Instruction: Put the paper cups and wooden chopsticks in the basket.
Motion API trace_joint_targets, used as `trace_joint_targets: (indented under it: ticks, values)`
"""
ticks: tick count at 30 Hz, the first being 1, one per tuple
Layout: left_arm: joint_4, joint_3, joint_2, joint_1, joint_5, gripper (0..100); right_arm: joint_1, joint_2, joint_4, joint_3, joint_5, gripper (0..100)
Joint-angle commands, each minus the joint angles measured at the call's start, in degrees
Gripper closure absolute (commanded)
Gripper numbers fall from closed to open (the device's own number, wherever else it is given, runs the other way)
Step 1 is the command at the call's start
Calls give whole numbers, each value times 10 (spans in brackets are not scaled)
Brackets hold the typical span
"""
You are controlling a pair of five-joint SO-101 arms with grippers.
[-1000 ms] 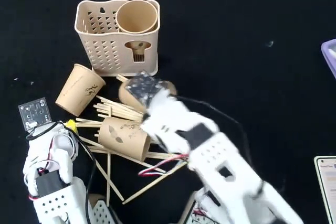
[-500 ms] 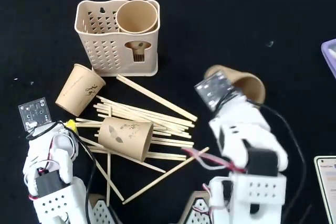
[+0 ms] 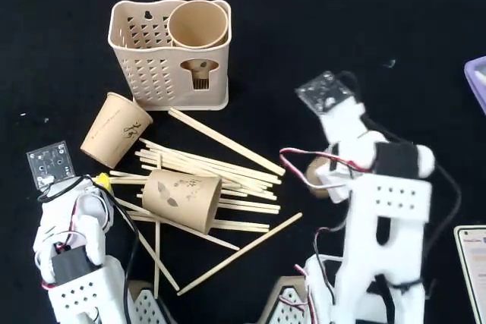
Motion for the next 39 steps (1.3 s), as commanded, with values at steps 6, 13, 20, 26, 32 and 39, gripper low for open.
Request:
trace_joint_targets:
  ticks: [6, 13, 20, 26, 32, 39]
  values:
    - [-11, -7, -1, 7, 2, 801, -114, 24, -50, 44, 1, 780]
    - [-11, -7, -1, 6, 2, 801, -129, 24, -94, 70, 1, 862]
    - [-11, -7, -1, 6, 2, 801, -125, 22, -82, 47, 1, 989]
    - [-11, -7, -1, 6, 2, 801, -119, -49, 4, -88, 0, 988]
    - [-11, -7, -1, 7, 2, 801, -127, -91, 9, -250, -56, 988]
    - [-11, -7, -1, 7, 2, 801, -245, -74, -215, -264, -138, 988]
